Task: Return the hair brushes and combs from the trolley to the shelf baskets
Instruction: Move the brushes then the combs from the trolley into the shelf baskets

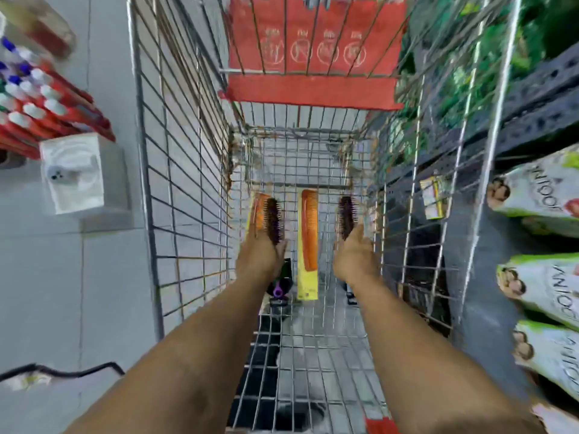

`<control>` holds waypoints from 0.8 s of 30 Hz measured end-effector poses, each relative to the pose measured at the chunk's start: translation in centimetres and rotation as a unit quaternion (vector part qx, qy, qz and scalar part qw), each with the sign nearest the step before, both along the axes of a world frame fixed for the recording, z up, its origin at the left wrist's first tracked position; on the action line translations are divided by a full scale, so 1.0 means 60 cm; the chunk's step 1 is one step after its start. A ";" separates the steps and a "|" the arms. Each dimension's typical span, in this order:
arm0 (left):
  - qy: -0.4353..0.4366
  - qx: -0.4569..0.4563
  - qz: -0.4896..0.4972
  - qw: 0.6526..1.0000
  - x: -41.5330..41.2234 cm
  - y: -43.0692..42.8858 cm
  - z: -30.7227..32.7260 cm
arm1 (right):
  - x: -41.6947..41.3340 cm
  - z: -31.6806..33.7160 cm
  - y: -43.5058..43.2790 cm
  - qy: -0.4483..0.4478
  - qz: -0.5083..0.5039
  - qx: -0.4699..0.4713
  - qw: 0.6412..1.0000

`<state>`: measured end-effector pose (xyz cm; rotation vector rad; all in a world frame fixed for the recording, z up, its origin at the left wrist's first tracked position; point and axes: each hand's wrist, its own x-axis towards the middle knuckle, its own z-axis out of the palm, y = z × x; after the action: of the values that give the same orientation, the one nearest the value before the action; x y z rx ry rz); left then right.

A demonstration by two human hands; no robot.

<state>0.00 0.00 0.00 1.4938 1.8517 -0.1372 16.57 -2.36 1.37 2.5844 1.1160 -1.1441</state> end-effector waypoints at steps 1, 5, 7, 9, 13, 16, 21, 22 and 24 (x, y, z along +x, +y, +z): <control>0.002 -0.015 0.020 1.000 0.001 0.000 -0.010 | 0.001 -0.007 0.001 -0.008 -0.008 -0.013 1.000; 0.013 -0.038 0.077 0.996 0.009 0.001 -0.043 | 0.010 -0.059 0.002 -0.024 -0.095 0.003 0.995; 0.020 -0.030 0.098 0.995 0.011 0.002 -0.050 | 0.013 -0.072 0.006 -0.023 -0.110 0.021 0.993; 0.024 -0.023 0.112 0.993 0.010 0.004 -0.056 | 0.014 -0.079 0.007 -0.025 -0.107 0.045 0.993; 0.008 -0.029 0.132 0.991 0.009 0.003 -0.056 | 0.013 -0.080 0.010 -0.021 -0.106 0.045 0.993; 0.006 -0.025 0.131 0.991 0.005 0.004 -0.046 | 0.009 -0.060 0.013 -0.039 -0.109 0.044 0.992; -0.024 0.005 0.124 0.992 0.006 0.001 -0.015 | 0.003 0.000 0.015 -0.060 -0.085 0.030 0.994; -0.033 0.011 0.127 0.991 0.008 0.000 -0.005 | 0.001 0.015 0.013 -0.058 -0.084 0.043 0.994; -0.058 0.033 0.131 0.989 0.012 -0.003 0.021 | -0.003 0.051 0.005 -0.058 -0.075 0.078 0.992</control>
<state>0.72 -0.18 1.26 1.2588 1.9536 0.1360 16.36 -2.06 4.44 2.8569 1.0414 -0.9520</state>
